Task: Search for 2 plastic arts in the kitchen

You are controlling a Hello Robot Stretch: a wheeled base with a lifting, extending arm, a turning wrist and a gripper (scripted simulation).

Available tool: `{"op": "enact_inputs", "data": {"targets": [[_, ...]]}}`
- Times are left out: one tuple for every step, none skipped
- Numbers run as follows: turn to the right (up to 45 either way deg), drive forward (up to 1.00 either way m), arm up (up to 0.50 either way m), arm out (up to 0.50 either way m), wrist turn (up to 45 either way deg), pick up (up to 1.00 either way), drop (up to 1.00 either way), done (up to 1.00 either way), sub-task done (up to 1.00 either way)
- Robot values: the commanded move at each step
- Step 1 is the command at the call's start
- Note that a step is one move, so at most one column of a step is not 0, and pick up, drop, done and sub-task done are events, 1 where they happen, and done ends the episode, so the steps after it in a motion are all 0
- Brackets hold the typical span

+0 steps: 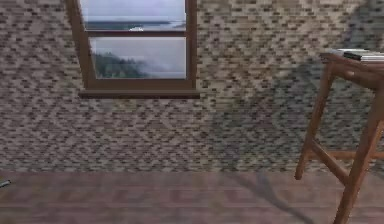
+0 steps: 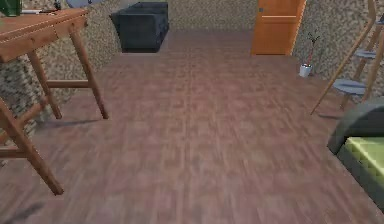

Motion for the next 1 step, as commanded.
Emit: {"op": "enact_inputs", "data": {"targets": [[45.0,0.00,0.00,0.00,0.0,0.00,0.00,0.00,0.00]]}}
